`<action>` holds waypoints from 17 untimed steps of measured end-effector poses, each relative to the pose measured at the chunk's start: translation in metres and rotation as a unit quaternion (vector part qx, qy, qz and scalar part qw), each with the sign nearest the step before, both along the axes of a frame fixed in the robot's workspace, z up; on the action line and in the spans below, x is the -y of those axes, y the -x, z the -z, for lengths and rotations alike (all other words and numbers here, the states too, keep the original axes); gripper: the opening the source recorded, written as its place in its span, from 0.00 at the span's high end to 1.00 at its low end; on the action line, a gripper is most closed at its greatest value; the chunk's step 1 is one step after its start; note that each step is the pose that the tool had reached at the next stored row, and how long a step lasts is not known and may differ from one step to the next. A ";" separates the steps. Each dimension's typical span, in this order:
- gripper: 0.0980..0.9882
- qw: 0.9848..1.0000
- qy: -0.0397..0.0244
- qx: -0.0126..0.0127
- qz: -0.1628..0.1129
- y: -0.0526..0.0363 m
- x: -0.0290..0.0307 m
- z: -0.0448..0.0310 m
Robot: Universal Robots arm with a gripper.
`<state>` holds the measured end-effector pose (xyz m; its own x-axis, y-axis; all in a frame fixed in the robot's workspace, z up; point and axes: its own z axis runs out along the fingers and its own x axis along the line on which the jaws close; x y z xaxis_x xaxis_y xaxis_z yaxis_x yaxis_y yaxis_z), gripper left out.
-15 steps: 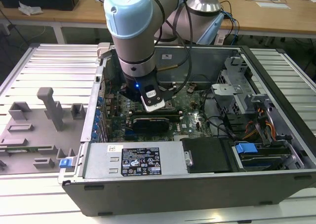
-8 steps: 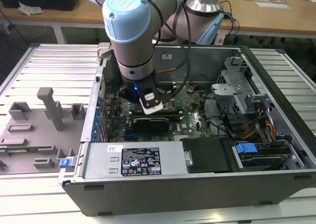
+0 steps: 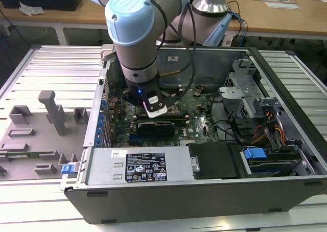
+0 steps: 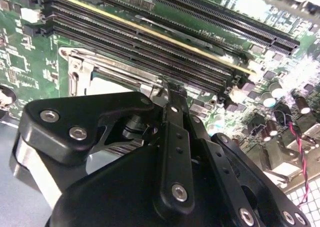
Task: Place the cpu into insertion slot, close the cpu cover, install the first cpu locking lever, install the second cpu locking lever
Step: 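Install the second cpu locking lever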
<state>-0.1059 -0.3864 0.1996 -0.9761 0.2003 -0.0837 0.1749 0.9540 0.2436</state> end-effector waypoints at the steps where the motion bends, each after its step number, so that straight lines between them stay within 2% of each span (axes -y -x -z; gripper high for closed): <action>1: 0.99 1.000 0.000 0.000 0.000 0.0003 -0.0006 0.0006; 6: 0.99 1.000 0.002 0.000 0.000 0.0013 -0.0020 0.0027; 9: 0.99 1.000 0.005 0.000 0.000 0.0012 -0.0022 -0.0107; 11: 0.99 1.000 0.007 0.000 0.000 0.0013 -0.0023 -0.0154; 12: 0.99 1.000 0.010 0.000 0.000 0.0012 -0.0023 -0.0201; 14: 0.99 1.000 0.016 0.000 0.000 0.0006 -0.0024 -0.0228; 15: 0.99 1.000 0.022 -0.002 0.000 -0.0005 -0.0023 -0.0235; 17: 0.99 1.000 0.030 -0.004 0.001 -0.0037 -0.0023 -0.0238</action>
<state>-0.1022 -0.3841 0.2234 -0.9765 0.1972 -0.0875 0.1787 0.9666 0.1836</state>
